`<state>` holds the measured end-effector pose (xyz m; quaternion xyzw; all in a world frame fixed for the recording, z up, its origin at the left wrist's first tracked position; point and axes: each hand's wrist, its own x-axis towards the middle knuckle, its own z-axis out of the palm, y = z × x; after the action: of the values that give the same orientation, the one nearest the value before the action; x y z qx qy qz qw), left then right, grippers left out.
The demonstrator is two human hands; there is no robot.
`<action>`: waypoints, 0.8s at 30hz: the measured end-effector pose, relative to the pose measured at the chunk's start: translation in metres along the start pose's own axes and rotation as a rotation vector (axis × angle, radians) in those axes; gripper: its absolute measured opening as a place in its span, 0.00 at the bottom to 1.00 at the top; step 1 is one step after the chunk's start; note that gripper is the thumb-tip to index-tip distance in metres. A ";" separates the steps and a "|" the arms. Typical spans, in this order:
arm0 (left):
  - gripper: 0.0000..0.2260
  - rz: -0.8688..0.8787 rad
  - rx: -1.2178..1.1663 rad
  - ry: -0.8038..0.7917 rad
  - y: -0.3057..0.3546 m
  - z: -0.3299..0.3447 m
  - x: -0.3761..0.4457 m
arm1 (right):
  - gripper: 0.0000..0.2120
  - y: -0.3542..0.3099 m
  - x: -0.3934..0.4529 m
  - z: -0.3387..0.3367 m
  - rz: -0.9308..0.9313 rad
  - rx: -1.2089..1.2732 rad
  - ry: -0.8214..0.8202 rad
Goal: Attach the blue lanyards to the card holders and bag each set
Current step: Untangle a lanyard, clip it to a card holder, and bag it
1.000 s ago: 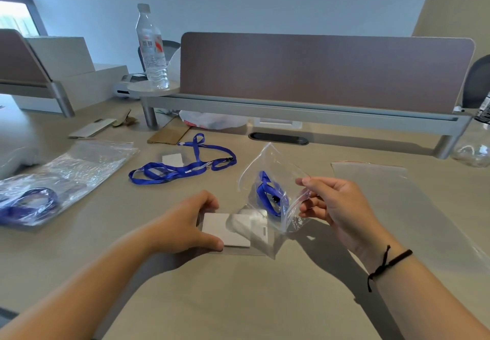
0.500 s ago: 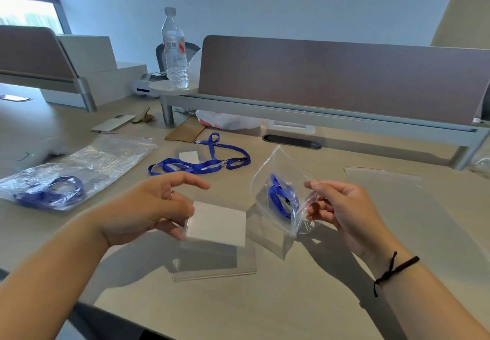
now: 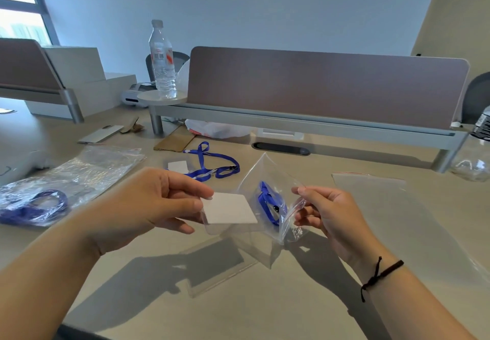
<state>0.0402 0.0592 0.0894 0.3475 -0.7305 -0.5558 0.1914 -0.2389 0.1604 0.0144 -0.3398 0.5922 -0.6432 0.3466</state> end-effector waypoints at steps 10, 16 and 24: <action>0.08 0.062 0.322 0.135 -0.001 0.045 0.040 | 0.06 -0.004 -0.003 0.005 -0.052 0.012 -0.030; 0.10 0.092 0.458 0.118 -0.012 0.074 0.076 | 0.07 -0.006 -0.004 0.003 -0.074 -0.036 -0.019; 0.05 0.031 0.257 0.108 -0.023 0.079 0.085 | 0.06 -0.008 0.000 -0.004 -0.075 -0.025 0.073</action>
<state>-0.0638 0.0485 0.0337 0.3874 -0.7895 -0.4352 0.1928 -0.2423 0.1632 0.0222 -0.3424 0.5994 -0.6601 0.2963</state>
